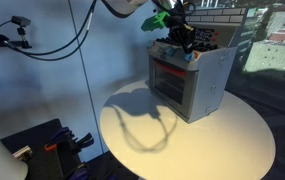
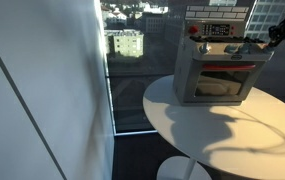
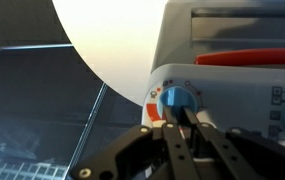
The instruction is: Turn the knob on the far right of the stove to the left
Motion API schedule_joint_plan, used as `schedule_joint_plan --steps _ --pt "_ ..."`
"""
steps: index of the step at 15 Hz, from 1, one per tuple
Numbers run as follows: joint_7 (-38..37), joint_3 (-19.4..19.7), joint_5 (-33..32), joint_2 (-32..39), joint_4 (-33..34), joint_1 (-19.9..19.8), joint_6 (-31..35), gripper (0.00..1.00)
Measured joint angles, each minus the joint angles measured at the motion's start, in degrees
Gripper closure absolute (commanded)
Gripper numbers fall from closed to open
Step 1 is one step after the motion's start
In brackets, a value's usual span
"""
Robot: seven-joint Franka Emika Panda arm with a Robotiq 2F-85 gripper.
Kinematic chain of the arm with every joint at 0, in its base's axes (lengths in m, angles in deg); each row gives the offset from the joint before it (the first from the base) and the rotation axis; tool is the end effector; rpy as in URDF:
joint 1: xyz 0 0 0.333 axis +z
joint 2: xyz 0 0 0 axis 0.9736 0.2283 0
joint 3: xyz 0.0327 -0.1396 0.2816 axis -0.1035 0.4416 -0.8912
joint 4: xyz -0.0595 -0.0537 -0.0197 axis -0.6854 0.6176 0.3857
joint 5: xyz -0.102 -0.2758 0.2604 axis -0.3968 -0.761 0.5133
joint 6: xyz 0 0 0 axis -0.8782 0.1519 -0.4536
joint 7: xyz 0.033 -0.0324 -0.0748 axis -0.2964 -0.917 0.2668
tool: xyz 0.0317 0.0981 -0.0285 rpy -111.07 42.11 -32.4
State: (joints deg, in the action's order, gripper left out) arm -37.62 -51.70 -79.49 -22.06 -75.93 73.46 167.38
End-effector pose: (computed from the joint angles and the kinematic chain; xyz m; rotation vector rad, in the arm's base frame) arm 0.5979 -0.0949 0.4519 2.8100 -0.3451 0.7187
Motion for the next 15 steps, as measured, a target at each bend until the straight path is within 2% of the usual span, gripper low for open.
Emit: schedule_joint_plan --steps 5,7,8,13,15 --pt "0.0 0.0 -2.4 -0.1 0.2 0.4 -1.1 0.93" --pt "0.0 0.0 -2.6 -0.1 0.2 0.4 -1.4 0.60" --pt "0.0 0.0 -2.7 -0.3 0.2 0.4 -1.8 0.55" --pt "2.1 1.3 -3.8 -4.1 -0.2 -1.4 -9.4 0.13" --pt "3.4 1.5 -3.7 -5.5 -0.2 -2.2 -12.0 0.00"
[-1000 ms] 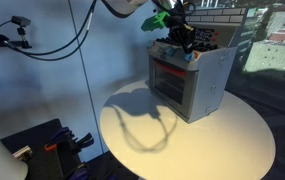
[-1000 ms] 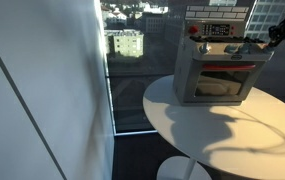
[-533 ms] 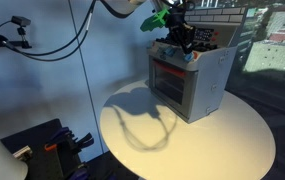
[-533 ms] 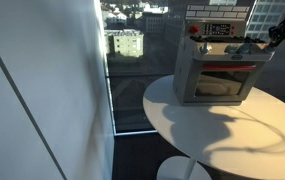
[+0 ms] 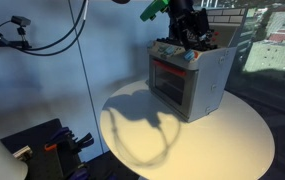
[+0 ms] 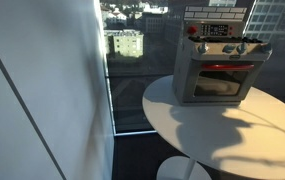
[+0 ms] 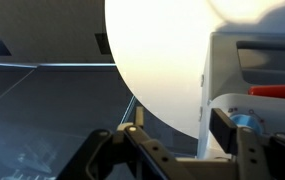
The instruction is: Turn the knob on the far right of the stove to the left
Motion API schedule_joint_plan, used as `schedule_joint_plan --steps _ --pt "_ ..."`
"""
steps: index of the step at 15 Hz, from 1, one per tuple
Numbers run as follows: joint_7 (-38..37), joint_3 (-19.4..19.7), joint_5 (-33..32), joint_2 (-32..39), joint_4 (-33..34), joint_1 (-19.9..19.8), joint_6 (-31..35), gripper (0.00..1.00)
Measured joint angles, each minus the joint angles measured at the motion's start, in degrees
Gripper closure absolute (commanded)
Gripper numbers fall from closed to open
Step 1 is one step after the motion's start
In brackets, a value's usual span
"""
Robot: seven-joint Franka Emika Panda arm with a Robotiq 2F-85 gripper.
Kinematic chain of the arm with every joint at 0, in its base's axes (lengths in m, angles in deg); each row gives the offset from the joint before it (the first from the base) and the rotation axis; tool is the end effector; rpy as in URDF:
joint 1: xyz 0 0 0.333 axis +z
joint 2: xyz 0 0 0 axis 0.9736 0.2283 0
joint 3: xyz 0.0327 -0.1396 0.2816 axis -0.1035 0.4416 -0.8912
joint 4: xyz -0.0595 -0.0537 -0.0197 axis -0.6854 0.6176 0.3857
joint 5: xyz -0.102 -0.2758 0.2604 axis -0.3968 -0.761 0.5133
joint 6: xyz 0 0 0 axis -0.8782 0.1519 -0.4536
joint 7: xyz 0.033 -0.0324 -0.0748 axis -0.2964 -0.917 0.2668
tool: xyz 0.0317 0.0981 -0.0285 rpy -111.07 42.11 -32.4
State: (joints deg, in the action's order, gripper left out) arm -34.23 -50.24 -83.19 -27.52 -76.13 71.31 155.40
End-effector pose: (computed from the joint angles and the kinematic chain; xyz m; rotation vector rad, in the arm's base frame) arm 0.5634 -0.1385 0.4823 2.7413 -0.3522 0.5165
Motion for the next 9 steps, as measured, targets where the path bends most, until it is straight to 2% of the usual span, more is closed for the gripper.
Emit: schedule_joint_plan --steps 4,9 --pt "4.1 0.0 2.8 -2.6 0.0 -0.2 -5.9 0.00" --pt "11.3 -0.1 10.2 -6.5 0.0 -0.2 -16.5 0.00"
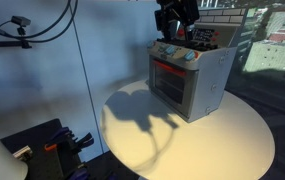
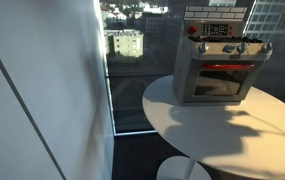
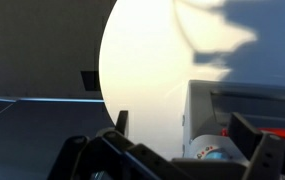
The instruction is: Turn the knob on the far right of the stove to the left
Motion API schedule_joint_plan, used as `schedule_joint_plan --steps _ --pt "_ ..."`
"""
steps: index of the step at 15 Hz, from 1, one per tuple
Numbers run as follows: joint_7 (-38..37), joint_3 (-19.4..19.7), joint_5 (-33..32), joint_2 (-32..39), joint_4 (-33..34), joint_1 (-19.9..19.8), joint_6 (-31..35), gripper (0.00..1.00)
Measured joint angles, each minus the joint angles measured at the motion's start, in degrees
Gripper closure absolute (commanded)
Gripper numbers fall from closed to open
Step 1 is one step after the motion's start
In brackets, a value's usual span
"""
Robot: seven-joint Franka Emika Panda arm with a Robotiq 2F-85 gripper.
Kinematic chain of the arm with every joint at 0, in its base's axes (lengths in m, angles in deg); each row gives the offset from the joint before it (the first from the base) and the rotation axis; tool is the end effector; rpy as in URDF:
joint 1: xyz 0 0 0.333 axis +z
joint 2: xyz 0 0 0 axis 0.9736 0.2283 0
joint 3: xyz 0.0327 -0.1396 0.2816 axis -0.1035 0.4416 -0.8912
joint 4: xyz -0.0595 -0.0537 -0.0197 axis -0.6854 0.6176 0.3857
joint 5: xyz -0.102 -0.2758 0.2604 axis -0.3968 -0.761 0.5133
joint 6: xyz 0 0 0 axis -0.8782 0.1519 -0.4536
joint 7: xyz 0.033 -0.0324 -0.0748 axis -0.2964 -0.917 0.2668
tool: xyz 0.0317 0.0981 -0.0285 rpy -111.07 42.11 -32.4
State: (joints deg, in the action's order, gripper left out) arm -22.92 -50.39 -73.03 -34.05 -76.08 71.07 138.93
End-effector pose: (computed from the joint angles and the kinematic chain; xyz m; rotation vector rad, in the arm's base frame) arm 0.5209 -0.1403 0.5139 2.8903 -0.3138 0.2550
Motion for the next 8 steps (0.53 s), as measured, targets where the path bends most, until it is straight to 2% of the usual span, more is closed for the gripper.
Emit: schedule_joint_plan --steps 8 --pt "4.6 0.1 9.0 -5.9 0.6 0.0 -20.1 0.00"
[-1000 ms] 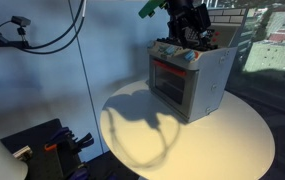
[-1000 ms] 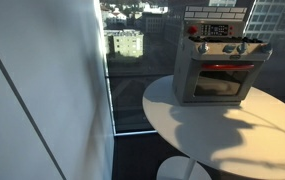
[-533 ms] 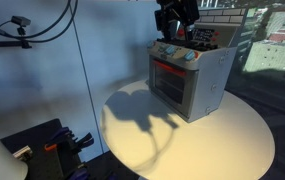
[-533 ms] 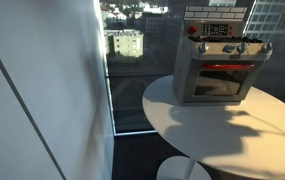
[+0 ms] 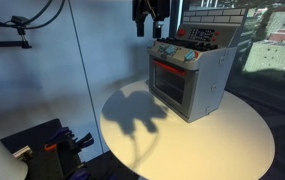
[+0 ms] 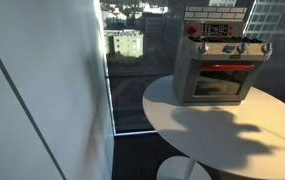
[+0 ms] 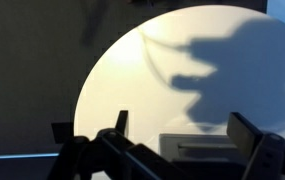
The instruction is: Turn the knob on the far right of the stove to the left
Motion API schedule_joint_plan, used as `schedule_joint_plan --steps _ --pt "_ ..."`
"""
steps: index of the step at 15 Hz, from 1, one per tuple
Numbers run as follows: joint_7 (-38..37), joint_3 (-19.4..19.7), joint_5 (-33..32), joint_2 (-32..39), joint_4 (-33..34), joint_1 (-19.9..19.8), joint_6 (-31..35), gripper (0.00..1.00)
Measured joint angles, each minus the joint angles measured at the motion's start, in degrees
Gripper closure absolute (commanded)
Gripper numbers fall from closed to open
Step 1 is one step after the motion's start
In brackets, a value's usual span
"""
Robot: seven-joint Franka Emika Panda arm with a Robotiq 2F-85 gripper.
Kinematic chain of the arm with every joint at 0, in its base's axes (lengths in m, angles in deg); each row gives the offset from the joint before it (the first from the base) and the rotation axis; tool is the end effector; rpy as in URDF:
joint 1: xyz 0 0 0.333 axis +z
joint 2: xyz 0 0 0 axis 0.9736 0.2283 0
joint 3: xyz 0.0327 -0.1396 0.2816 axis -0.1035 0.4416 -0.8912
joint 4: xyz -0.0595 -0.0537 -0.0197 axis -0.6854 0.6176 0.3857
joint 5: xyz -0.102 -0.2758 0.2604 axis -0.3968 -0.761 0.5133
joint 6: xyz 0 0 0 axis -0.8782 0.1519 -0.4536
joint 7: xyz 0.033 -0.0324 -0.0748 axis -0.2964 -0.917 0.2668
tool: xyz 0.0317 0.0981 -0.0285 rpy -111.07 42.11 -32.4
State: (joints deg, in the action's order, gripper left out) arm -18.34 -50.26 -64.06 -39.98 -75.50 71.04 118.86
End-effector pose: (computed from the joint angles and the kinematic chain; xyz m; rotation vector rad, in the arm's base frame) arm 0.4686 -0.1281 0.5369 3.0655 -0.3446 -0.0825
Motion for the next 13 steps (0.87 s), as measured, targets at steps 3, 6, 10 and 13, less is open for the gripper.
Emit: schedule_joint_plan --steps 3,6,10,13 --pt "0.0 0.1 2.4 -1.4 0.4 -0.2 -6.1 0.00" --pt "0.0 0.3 4.3 -2.4 1.0 -0.4 -10.6 0.00" --pt "-0.1 0.7 5.1 -2.7 1.3 -0.8 -12.6 0.00" --pt "-0.1 0.8 5.2 -2.6 1.3 -1.0 -12.6 0.00"
